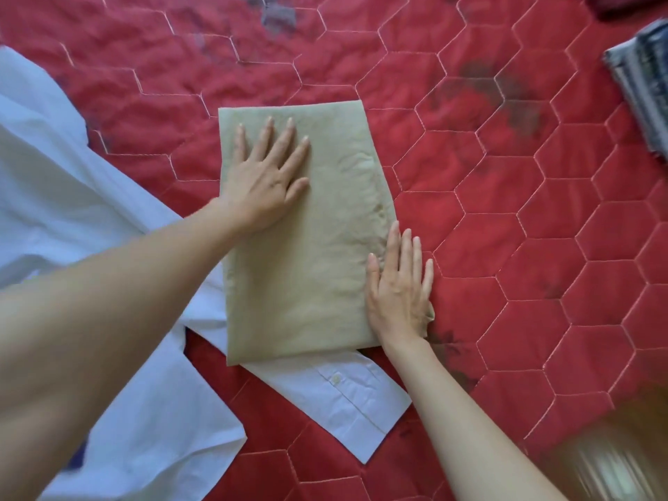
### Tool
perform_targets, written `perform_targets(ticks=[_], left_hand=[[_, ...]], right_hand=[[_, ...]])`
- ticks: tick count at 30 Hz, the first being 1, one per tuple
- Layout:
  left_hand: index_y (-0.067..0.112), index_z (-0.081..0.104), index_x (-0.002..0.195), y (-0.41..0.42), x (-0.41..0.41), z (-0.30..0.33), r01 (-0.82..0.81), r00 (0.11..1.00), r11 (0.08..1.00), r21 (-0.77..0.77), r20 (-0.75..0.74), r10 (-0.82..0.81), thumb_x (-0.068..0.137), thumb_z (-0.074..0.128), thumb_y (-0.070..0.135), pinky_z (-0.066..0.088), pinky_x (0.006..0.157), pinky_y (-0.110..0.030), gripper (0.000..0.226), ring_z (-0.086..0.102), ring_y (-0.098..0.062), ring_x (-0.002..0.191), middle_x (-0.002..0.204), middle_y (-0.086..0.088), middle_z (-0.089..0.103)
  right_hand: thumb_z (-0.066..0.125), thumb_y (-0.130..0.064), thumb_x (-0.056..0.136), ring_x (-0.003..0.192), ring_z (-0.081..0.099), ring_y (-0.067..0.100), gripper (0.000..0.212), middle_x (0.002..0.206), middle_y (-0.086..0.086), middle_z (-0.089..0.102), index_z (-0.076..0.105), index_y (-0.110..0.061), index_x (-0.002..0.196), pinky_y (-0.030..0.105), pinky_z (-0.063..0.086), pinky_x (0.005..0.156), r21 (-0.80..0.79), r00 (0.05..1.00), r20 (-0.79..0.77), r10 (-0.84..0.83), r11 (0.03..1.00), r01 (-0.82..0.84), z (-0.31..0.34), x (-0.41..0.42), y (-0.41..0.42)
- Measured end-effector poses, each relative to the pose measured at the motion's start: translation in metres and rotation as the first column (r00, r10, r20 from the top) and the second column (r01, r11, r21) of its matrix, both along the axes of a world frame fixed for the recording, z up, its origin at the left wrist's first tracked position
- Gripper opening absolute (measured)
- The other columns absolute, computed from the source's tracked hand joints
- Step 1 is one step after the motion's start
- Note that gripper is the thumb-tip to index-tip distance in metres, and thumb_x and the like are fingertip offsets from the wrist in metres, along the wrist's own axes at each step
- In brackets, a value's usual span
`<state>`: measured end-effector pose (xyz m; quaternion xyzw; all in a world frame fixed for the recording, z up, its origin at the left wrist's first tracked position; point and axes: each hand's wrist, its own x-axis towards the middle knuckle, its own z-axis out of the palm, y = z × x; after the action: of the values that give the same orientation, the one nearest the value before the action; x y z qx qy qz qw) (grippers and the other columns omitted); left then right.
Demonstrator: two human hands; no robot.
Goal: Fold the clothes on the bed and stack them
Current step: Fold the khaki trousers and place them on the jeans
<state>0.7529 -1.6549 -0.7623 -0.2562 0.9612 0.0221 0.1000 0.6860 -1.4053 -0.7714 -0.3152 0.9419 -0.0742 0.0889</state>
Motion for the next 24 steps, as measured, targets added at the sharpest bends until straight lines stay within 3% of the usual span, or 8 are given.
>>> perform_targets(ticks=[3,5,7,9,12,15,20,24], left_hand=[[0.032,-0.001,0.154,-0.038,-0.029,0.003,0.092,0.993,0.996,-0.02,0.07,-0.091,0.093,0.01,0.06,-0.002,0.115,-0.059,0.068,-0.001,-0.033,0.149,0.163,-0.008,-0.001],[0.038,-0.003,0.153,-0.053,-0.042,0.006,0.157,0.982,0.987,0.024,0.1,-0.159,0.093,0.015,0.062,0.01,0.115,-0.055,0.067,0.014,-0.035,0.145,0.161,-0.013,0.009],[0.041,0.0,0.152,-0.062,-0.052,0.008,0.199,0.975,0.978,0.055,0.089,-0.203,0.093,0.022,0.061,0.03,0.106,-0.049,0.066,0.034,-0.036,0.13,0.148,-0.015,0.029],[0.044,0.001,0.151,-0.066,-0.061,0.01,0.2,0.976,0.975,0.096,0.073,-0.207,0.094,0.028,0.059,0.04,0.093,-0.046,0.065,0.041,-0.036,0.114,0.134,-0.015,0.037],[0.052,-0.001,0.148,-0.073,-0.068,0.011,0.183,0.978,0.968,0.169,0.064,-0.196,0.093,0.032,0.06,0.043,0.086,-0.045,0.064,0.046,-0.033,0.099,0.12,-0.013,0.04],[0.057,0.002,0.146,-0.074,-0.065,0.01,0.165,0.984,0.966,0.198,0.031,-0.174,0.091,0.033,0.064,0.041,0.074,-0.038,0.064,0.047,-0.029,0.09,0.115,-0.011,0.04],[0.056,0.015,0.146,-0.059,-0.038,0.01,-0.125,0.99,0.962,0.242,-0.033,0.136,0.09,0.039,0.065,0.044,0.074,-0.042,0.061,0.053,-0.036,0.094,0.114,-0.01,0.04],[0.044,0.02,0.15,-0.005,-0.004,0.015,-0.408,0.869,0.857,0.314,-0.153,0.47,0.092,0.048,0.055,0.046,0.078,-0.047,0.065,0.055,-0.038,0.088,0.111,-0.015,0.041]], right_hand=[[0.03,-0.046,0.099,0.137,0.041,0.026,0.06,0.148,0.011,0.044,0.03,-0.015,0.15,0.046,0.036,0.107,-0.077,0.999,-0.038,-0.008,0.997,0.005,0.004,0.002,0.005],[0.038,-0.048,0.097,0.118,0.054,0.027,0.06,0.132,0.009,0.056,0.039,-0.014,0.147,0.043,0.047,0.09,-0.096,0.997,-0.072,-0.021,0.995,0.014,0.006,0.004,0.011],[0.045,-0.051,0.094,0.098,0.057,0.026,0.061,0.113,0.008,0.058,0.041,-0.019,0.146,0.041,0.049,0.075,-0.107,0.998,-0.05,-0.032,0.994,0.026,0.009,0.002,0.014],[0.052,-0.051,0.092,0.086,0.056,0.026,0.064,0.1,0.007,0.056,0.036,-0.024,0.148,0.041,0.049,0.071,-0.134,0.998,0.058,-0.036,0.99,0.044,0.012,-0.004,0.011],[0.055,-0.041,0.094,0.078,0.054,0.024,0.065,0.089,0.006,0.051,0.027,-0.026,0.15,0.041,0.048,0.066,-0.164,0.982,0.188,0.001,0.986,0.031,0.013,-0.009,0.005],[0.063,-0.02,0.092,0.068,0.052,0.024,0.061,0.082,0.006,0.048,0.037,-0.018,0.147,0.038,0.046,0.056,-0.273,0.982,0.167,0.092,0.961,-0.044,0.013,-0.018,0.005],[0.06,-0.015,0.094,0.066,0.052,0.025,0.053,0.08,0.007,0.049,0.044,-0.019,0.144,0.038,0.044,0.056,-0.225,0.948,0.061,0.314,0.929,-0.293,0.017,-0.085,-0.004],[0.058,-0.02,0.095,0.078,0.055,0.033,0.046,0.086,0.013,0.054,0.05,-0.021,0.14,0.041,0.042,0.066,-0.057,0.886,-0.089,0.455,0.886,-0.461,0.027,-0.157,-0.037]])
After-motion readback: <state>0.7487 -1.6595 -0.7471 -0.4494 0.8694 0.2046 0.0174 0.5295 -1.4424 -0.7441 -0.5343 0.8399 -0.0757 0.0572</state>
